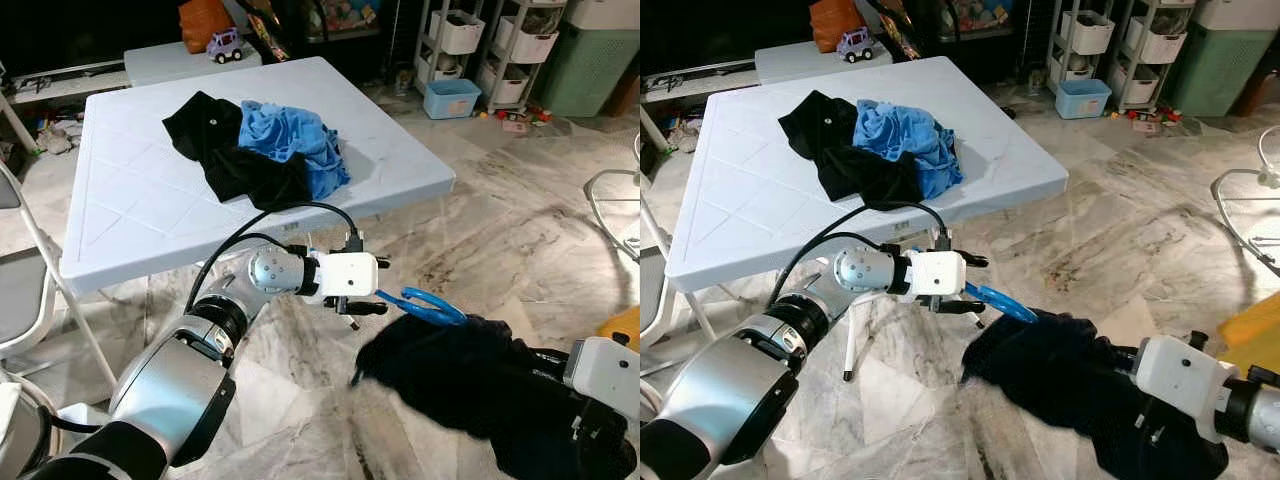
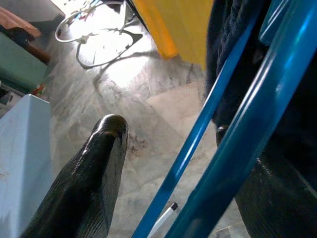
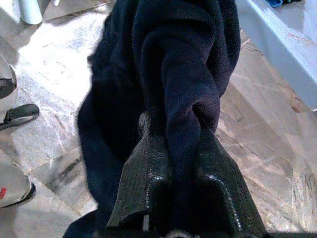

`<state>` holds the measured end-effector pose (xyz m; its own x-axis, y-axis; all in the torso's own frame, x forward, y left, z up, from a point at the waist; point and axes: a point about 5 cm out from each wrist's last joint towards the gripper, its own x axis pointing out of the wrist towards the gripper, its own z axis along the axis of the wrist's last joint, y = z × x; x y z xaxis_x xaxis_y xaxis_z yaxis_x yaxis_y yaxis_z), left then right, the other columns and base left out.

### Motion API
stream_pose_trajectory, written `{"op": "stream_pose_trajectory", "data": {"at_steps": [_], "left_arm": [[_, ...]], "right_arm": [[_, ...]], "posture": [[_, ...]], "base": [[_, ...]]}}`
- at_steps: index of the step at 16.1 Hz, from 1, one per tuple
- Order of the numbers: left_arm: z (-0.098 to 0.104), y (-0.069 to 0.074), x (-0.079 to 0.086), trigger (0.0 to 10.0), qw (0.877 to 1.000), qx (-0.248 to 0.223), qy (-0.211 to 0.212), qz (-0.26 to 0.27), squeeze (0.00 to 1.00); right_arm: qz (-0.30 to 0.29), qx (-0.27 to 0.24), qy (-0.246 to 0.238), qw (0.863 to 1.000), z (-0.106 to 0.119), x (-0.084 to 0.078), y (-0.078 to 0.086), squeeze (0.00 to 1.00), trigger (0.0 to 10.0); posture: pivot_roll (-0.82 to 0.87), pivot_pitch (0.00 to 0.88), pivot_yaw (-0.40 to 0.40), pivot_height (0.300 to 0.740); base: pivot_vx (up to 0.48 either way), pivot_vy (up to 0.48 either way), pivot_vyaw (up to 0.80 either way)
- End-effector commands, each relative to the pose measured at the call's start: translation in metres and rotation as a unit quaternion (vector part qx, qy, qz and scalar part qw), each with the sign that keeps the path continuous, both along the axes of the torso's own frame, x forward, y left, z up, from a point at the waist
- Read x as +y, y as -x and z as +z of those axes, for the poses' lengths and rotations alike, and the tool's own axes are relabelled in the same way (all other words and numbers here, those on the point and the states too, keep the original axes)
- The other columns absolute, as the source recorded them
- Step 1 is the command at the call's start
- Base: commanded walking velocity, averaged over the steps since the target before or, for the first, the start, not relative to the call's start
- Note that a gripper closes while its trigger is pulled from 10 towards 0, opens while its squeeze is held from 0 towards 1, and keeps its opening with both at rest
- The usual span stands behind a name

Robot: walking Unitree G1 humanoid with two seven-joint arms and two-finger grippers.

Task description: Hang hanger

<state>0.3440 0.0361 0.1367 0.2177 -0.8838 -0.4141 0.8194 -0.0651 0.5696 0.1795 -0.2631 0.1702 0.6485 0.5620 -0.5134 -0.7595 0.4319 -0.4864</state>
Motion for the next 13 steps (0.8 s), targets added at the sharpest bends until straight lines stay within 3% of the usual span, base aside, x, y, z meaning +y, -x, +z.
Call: {"op": "stream_pose_trajectory", "data": {"at_steps": [1,5,6,7,8,13], "left_arm": [[0.001,0.0,-0.001,0.0,0.999,-0.006,-0.033,-0.02,0.0],[0.002,0.004,-0.008,0.0,0.999,-0.004,-0.014,-0.038,0.0],[0.004,0.005,-0.012,10.0,0.999,-0.005,-0.002,-0.041,0.0],[0.004,0.006,-0.013,10.0,0.999,-0.002,0.003,-0.042,0.0],[0.005,0.006,-0.015,10.0,0.999,0.011,0.02,-0.035,1.0],[-0.009,0.017,-0.015,10.0,0.998,0.026,0.03,-0.057,1.0]], "right_arm": [[-0.005,-0.024,0.011,1.0,0.009,-0.004,-0.002,0.0,10.0],[-0.001,-0.007,0.029,1.0,-0.004,-0.004,0.002,0.0,10.0],[-0.002,-0.004,0.033,0.999,-0.007,-0.005,0.002,0.0,10.0],[-0.002,-0.004,0.033,0.999,-0.008,-0.005,0.002,0.0,10.0],[-0.005,-0.003,0.033,0.999,-0.011,-0.005,0.002,0.0,10.0],[-0.021,-0.004,0.028,0.999,-0.025,-0.004,0.002,0.0,10.0]], "posture": [[-0.08,0.029,0.019,0.74],[-0.08,0.029,0.017,0.74],[-0.08,0.029,0.016,0.74],[-0.08,0.029,0.016,0.74],[-0.08,0.03,0.013,0.74],[-0.07,0.031,0.01,0.74]], "base": [[0.0,0.0,0.0],[0.0,0.0,0.0],[0.0,0.0,0.0],[0.0,0.0,0.0],[0.0,0.0,0.0],[0.0,0.0,0.0]]}}
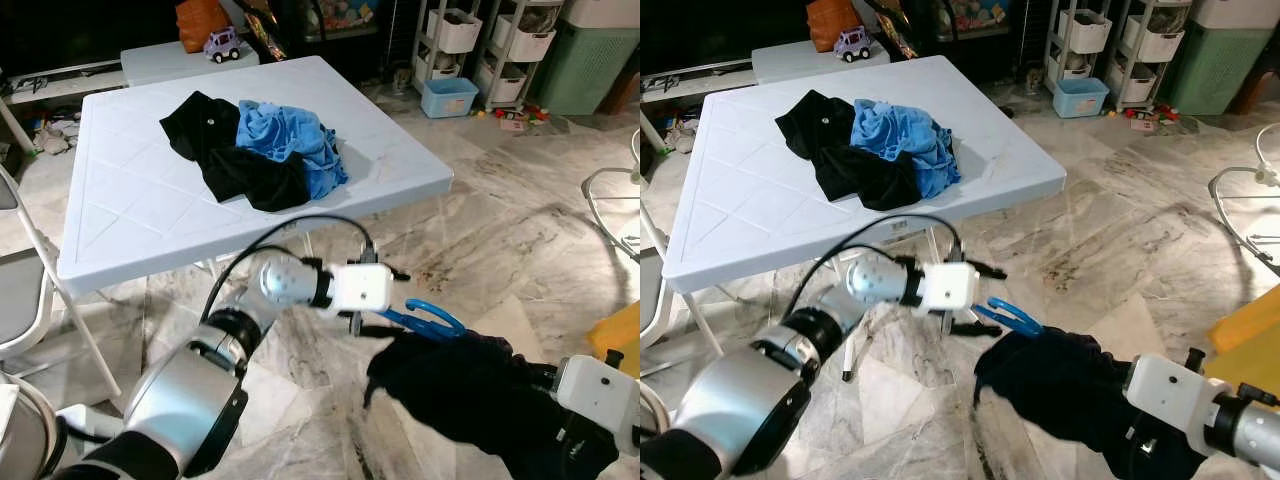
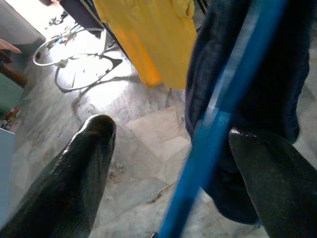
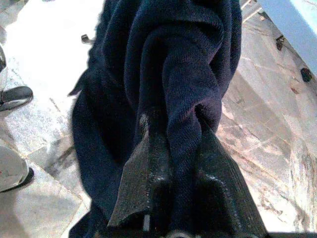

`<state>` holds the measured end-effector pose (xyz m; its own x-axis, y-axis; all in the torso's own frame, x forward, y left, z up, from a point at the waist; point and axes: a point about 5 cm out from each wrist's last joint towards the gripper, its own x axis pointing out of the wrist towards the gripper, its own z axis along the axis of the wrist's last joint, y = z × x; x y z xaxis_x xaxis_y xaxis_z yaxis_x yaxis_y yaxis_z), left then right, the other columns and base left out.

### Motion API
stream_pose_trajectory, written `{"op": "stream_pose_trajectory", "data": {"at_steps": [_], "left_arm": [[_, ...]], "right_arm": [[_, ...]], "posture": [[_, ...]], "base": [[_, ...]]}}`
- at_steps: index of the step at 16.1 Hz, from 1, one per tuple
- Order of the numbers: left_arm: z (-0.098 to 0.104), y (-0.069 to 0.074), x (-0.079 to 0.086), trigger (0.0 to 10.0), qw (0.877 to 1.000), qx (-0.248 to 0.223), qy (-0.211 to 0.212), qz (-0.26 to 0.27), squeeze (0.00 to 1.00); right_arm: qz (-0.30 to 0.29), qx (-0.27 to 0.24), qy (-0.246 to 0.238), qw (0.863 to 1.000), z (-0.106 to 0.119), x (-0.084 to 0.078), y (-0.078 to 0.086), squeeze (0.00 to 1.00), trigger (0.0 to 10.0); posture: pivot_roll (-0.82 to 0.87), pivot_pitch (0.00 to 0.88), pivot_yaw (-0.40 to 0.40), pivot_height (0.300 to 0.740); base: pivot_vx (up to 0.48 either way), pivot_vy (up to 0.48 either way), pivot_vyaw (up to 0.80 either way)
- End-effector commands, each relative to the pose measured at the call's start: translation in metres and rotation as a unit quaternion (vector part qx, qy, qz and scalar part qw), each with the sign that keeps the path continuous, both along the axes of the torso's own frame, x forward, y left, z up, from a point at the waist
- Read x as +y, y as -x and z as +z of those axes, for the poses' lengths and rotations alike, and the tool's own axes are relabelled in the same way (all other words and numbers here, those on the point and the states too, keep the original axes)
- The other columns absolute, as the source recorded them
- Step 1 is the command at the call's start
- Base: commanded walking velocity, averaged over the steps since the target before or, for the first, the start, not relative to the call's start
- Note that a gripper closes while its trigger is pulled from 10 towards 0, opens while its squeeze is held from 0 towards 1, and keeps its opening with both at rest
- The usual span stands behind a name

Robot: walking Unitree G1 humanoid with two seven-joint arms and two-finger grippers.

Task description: Hang hanger

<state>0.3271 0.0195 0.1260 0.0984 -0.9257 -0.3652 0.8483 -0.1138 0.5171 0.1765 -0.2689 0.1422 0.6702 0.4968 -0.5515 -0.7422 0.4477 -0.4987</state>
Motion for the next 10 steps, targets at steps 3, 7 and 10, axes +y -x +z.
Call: {"op": "stream_pose_trajectory", "data": {"at_steps": [3,7,10], "left_arm": [[-0.0007,0.0005,0.0041,5.0,1.0,-0.004,-0.025,-0.019,0.0],[0.0061,-0.0049,0.0064,0.0,1.0,-0.004,-0.028,-0.011,0.0],[0.0072,-0.0056,0.007,0.0,0.999,0.0,-0.031,-0.014,0.0]], "right_arm": [[0.006,-0.016,0.004,1.0,0.0041,-0.001,-0.003,0.0,10.0],[0.004,-0.02,0.006,1.0,0.0068,-0.0034,-0.0024,0.0,10.0],[0.006,-0.018,0.007,1.0,0.0072,-0.0047,-0.0018,0.0,10.0]], "posture": [[-0.07,0.031,0.01,0.74],[-0.07,0.027,0.009,0.74],[-0.08,0.024,0.012,0.74]], "base": [[0.0,0.0,0.0],[0.0,0.0,0.0],[0.0,0.0,0.0]]}}
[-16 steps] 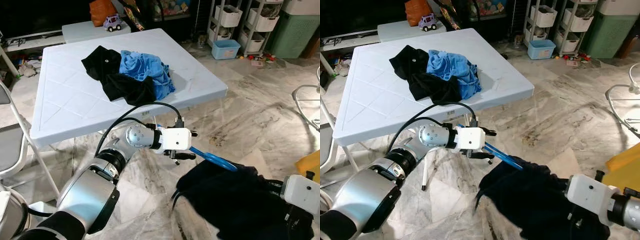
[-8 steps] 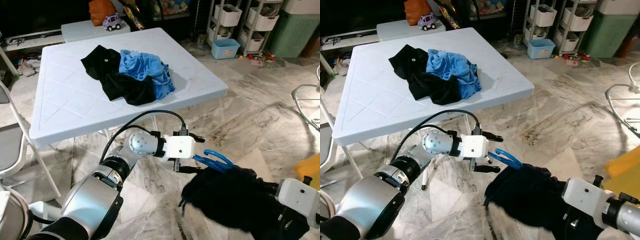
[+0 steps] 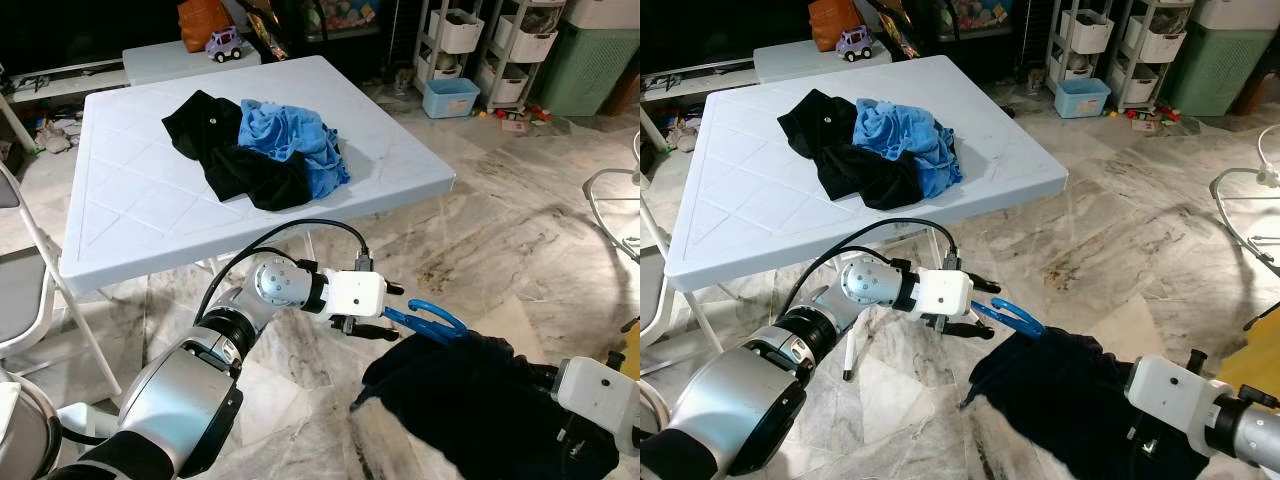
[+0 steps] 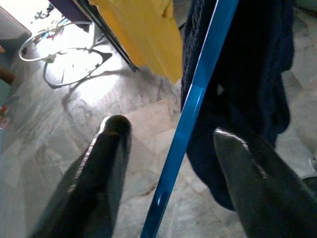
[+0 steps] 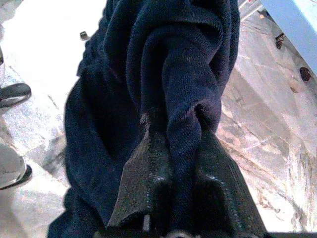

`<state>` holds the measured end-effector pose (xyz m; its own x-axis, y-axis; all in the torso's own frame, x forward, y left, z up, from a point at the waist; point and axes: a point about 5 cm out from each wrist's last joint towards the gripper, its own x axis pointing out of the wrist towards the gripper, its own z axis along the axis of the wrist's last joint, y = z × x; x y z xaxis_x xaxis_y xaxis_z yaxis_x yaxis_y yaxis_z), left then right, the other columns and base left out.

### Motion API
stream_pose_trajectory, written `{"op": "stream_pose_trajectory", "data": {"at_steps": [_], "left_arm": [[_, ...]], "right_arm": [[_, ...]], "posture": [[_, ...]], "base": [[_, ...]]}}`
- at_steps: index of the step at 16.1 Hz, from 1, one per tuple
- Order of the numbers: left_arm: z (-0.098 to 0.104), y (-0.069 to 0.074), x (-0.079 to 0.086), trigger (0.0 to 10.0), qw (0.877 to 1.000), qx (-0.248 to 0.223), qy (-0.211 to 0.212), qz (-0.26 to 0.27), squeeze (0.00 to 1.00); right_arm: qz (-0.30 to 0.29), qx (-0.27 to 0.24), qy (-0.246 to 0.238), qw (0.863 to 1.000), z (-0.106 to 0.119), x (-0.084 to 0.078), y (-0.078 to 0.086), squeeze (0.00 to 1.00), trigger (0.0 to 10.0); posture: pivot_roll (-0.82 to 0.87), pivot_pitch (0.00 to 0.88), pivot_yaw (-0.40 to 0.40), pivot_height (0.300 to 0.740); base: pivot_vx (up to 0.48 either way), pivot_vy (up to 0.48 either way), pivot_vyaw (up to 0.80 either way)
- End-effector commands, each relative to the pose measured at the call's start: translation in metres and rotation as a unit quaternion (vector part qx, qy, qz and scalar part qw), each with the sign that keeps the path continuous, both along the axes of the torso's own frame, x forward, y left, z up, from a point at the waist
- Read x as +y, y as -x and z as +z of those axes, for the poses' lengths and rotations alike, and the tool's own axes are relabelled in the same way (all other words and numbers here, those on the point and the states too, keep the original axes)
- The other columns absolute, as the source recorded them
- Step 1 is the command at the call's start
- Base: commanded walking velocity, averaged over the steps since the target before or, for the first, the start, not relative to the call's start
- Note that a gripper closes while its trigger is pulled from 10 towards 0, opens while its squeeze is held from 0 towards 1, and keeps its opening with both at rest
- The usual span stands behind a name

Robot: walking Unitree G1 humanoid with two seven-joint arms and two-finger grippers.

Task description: Hang hanger

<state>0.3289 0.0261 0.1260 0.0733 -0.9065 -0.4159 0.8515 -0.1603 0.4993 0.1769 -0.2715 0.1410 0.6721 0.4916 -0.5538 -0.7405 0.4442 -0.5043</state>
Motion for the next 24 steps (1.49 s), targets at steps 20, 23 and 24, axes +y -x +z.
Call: {"op": "stream_pose_trajectory", "data": {"at_steps": [20,23,24], "left_arm": [[-0.009,0.011,-0.004,0.0,0.996,0.07,-0.02,-0.053,0.0],[-0.014,0.013,-0.002,0.0,0.995,0.086,-0.007,-0.043,0.0],[-0.017,0.013,0.0,0.0,0.995,0.098,0.003,-0.032,0.0]], "right_arm": [[0.018,-0.011,-0.01,1.0,0.007,0.0,-0.002,1.0,10.0],[0.019,-0.001,-0.019,1.0,0.008,-0.003,-0.005,1.0,10.0],[0.015,-0.008,-0.017,1.0,0.01,-0.006,-0.009,1.0,10.0]], "posture": [[-0.08,0.025,0.009,0.74],[-0.07,0.023,0.008,0.74],[-0.07,0.022,0.008,0.74]], "base": [[0.0,0.0,0.0],[0.0,0.0,0.0],[0.0,0.0,0.0]]}}
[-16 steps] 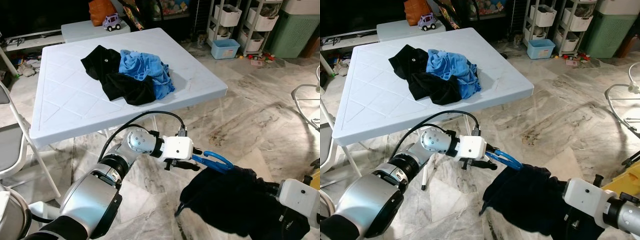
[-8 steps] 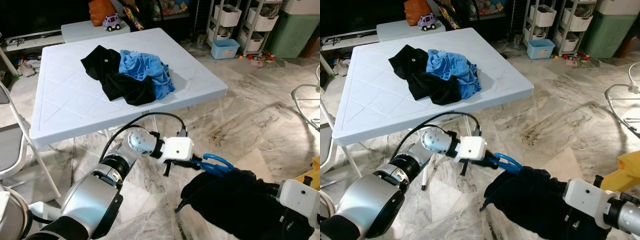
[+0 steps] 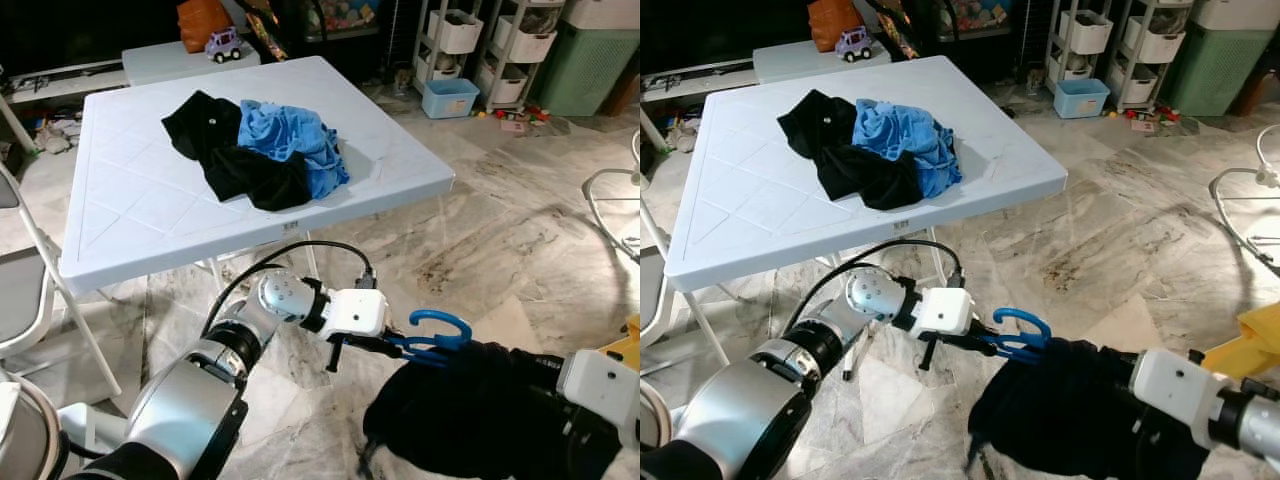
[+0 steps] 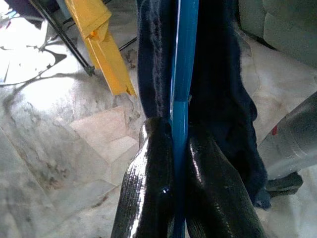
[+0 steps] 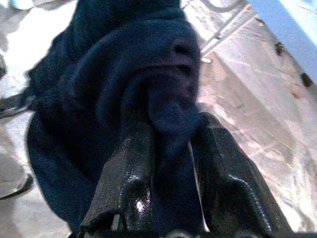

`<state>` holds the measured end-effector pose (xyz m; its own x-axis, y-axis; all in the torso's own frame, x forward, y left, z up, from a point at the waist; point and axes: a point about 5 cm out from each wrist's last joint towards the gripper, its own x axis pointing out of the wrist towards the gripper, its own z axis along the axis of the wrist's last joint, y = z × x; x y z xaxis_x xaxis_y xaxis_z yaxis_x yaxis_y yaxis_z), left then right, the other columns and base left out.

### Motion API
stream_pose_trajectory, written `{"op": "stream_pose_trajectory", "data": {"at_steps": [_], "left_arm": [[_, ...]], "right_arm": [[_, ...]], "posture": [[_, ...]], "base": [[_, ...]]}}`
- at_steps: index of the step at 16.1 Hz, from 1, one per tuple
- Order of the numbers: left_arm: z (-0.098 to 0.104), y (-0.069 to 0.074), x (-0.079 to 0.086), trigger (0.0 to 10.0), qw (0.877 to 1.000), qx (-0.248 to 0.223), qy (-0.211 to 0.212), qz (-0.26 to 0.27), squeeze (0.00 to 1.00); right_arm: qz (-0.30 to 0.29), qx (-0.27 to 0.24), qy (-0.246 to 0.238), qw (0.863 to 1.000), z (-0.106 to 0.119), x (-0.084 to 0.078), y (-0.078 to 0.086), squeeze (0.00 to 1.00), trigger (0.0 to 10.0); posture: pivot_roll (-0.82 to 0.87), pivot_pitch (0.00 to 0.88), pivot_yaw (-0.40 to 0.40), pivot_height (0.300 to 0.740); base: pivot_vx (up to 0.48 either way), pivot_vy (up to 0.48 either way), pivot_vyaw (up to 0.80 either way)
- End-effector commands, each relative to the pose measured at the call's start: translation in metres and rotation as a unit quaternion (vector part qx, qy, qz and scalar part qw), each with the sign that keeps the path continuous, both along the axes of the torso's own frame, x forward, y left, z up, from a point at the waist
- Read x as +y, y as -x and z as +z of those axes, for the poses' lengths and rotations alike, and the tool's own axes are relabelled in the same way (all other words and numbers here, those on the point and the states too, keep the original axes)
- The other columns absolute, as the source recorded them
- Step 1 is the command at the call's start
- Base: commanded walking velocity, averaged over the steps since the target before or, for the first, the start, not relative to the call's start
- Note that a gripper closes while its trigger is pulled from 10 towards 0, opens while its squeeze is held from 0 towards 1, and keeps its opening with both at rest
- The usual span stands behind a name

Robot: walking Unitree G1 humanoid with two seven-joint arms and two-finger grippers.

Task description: Hang hanger

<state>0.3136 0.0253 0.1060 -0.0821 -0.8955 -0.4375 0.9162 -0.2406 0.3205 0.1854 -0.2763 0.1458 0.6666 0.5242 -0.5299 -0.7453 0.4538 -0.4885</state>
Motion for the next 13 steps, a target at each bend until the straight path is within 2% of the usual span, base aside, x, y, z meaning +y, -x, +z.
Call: {"op": "stream_pose_trajectory", "data": {"at_steps": [1,2,6,8,11,13], "left_arm": [[-0.001,-0.001,0.003,0.0,0.999,0.014,0.028,0.029,0.0],[-0.005,-0.001,0.006,0.0,0.997,0.028,0.042,0.05,0.0],[-0.015,0.001,0.013,0.0,0.993,0.032,0.06,0.095,0.0],[-0.017,-0.001,0.015,0.0,0.988,0.033,0.078,0.128,0.0],[-0.018,0.001,0.014,0.0,0.987,0.031,0.085,0.134,0.0],[-0.018,0.001,0.012,0.0,0.986,0.027,0.089,0.139,0.0]], "right_arm": [[0.0,-0.018,0.007,1.0,0.008,-0.006,-0.005,1.0,10.0],[-0.009,-0.034,0.004,0.999,0.011,-0.008,-0.009,1.0,10.0],[-0.011,-0.047,-0.012,0.999,0.011,-0.004,-0.015,1.0,10.0],[-0.017,-0.071,-0.015,0.997,0.015,-0.005,-0.024,1.0,10.0],[-0.041,-0.128,-0.033,0.99,0.025,-0.006,-0.039,1.0,10.0],[-0.055,-0.162,-0.06,0.983,0.028,-0.001,-0.048,1.0,10.0]], "posture": [[-0.07,0.019,0.005,0.74],[-0.06,0.019,0.004,0.74],[-0.05,0.02,-0.005,0.74],[-0.05,0.021,-0.004,0.74],[-0.04,0.023,-0.009,0.74],[-0.05,0.025,-0.013,0.74]], "base": [[0.0,0.0,0.0],[0.0,0.0,0.0],[0.0,0.0,0.0],[0.0,0.0,0.0],[0.0,0.0,0.0],[0.0,0.0,0.0]]}}
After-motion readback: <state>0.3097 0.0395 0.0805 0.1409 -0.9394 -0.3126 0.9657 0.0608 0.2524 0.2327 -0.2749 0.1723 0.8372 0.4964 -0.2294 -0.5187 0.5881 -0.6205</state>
